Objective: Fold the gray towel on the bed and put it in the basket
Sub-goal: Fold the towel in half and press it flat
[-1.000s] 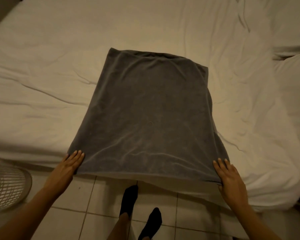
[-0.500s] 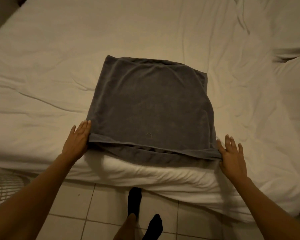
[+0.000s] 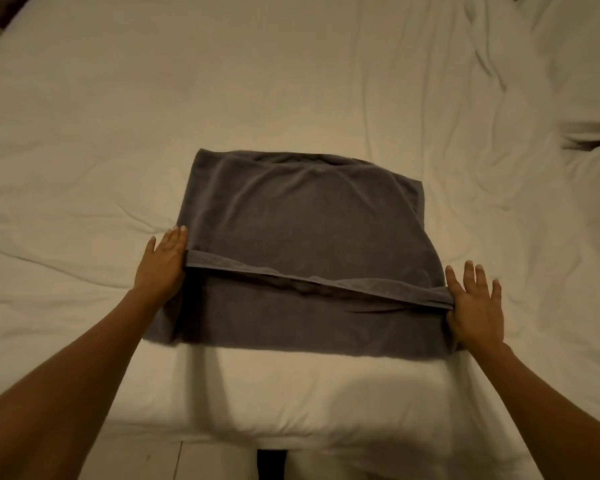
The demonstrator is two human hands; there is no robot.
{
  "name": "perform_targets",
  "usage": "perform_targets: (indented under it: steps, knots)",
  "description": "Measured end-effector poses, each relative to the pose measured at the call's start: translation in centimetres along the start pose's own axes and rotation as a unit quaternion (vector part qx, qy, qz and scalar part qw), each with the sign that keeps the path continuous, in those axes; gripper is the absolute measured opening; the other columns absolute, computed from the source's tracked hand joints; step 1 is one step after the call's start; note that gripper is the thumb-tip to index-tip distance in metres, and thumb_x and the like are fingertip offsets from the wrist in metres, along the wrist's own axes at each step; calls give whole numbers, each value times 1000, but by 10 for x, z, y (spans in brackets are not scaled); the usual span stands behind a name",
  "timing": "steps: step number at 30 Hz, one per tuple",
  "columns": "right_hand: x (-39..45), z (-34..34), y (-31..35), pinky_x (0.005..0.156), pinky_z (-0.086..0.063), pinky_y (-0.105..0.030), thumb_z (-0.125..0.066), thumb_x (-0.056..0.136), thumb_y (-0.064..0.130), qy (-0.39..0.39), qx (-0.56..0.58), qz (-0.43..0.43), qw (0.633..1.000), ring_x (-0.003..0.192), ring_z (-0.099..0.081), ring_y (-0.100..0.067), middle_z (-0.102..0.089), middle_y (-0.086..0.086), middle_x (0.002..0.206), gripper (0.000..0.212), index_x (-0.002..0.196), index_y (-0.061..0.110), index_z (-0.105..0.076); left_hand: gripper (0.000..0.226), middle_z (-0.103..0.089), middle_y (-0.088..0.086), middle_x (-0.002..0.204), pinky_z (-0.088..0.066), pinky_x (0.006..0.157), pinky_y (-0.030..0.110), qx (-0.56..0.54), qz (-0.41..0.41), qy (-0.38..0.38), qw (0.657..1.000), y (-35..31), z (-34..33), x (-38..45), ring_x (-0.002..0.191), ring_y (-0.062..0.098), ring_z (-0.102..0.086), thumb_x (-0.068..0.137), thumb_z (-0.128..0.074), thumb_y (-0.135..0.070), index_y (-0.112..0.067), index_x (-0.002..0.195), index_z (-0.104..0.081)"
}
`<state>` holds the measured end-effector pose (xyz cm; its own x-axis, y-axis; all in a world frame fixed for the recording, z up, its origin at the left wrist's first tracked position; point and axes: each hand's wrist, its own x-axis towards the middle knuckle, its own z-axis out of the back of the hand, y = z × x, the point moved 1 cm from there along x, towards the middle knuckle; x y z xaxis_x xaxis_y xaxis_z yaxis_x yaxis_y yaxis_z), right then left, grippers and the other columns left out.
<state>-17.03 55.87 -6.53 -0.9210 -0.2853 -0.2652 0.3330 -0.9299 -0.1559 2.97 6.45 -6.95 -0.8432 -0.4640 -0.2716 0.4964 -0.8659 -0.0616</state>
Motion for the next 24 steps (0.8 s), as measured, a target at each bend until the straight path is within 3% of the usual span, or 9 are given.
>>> perform_targets:
  steps: [10,16,20,24]
  knots:
    - [110,30,19,115,3,-48,-44,95,37,-39,1,-11,999,145,1,-32,-9,-13,157,60,149,24,-19,53,-25,18,154,-11,119,43,-25,27,-45,998,-13,24,121,144,30,-21,98,-38,-13,-2,147,-22]
    - [188,33,37,115,3,-48,-44,95,37,-62,-3,5,998,145,2,-31,-9,-13,157,62,149,25,-16,46,-41,25,143,-21,117,48,-56,47,-105,992,-29,25,191,132,40,-39,95,-42,-7,4,139,-36]
    - [236,30,29,115,-1,-50,-47,93,33,-86,7,-31,996,145,-2,-32,-14,-14,156,62,148,24,-21,43,-49,30,132,-26,112,52,-49,70,-144,986,-28,31,238,123,44,-45,87,-47,2,9,130,-44]
    - [279,36,29,114,-3,-51,-52,89,27,-100,14,-35,994,144,-3,-33,-16,-16,156,66,148,24,-22,49,-47,33,132,-20,114,48,-40,63,-164,984,-35,44,281,124,45,-43,84,-49,7,12,132,-40]
